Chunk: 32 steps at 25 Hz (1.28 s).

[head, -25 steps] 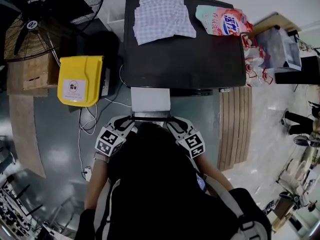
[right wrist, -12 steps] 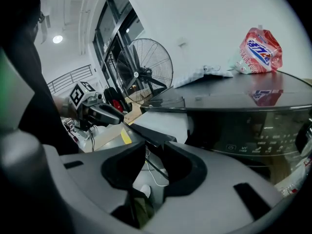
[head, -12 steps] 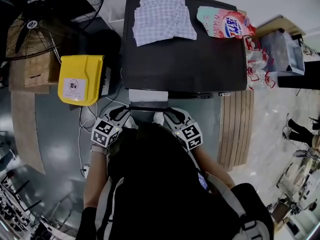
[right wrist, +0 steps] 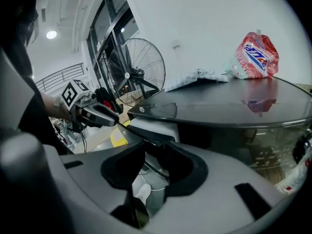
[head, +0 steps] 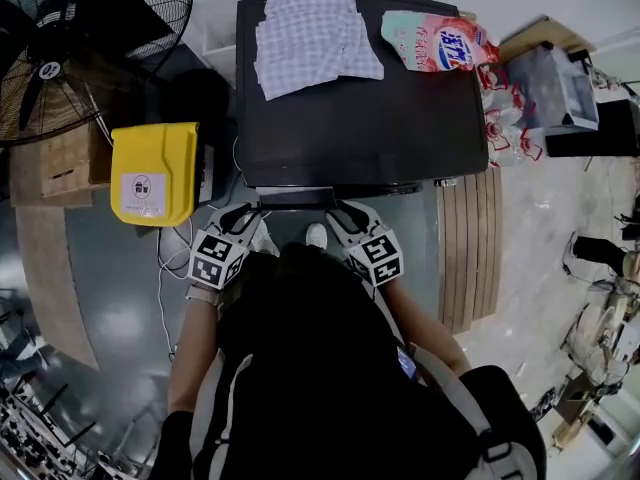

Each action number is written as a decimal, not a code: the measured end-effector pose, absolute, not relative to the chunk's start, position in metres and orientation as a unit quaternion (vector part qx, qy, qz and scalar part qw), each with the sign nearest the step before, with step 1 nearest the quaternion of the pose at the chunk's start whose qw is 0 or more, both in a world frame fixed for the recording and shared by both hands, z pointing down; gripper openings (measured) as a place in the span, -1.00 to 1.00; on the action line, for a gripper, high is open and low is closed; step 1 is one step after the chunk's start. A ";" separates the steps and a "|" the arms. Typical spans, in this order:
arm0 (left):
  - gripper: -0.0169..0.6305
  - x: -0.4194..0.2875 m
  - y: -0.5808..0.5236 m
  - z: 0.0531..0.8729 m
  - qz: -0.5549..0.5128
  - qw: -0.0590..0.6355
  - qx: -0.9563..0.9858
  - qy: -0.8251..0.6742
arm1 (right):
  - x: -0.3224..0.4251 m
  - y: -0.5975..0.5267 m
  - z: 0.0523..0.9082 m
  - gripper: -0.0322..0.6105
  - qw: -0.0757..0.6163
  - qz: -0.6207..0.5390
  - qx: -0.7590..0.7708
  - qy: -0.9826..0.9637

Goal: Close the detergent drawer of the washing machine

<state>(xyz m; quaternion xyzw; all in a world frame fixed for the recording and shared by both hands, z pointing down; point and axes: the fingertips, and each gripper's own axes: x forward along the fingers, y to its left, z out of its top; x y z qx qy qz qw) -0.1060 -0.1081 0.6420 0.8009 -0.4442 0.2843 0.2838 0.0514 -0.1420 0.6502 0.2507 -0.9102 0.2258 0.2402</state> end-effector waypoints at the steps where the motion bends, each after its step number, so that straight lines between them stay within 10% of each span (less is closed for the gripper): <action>1: -0.65 -0.106 -0.110 0.642 0.286 0.282 0.801 -0.443 | 0.051 -0.144 0.650 -0.48 0.241 0.226 0.259 -0.908; 32: -0.70 -0.092 -0.114 0.667 0.242 0.374 0.794 -0.413 | 0.028 -0.130 0.656 -0.64 0.261 0.346 0.402 -0.806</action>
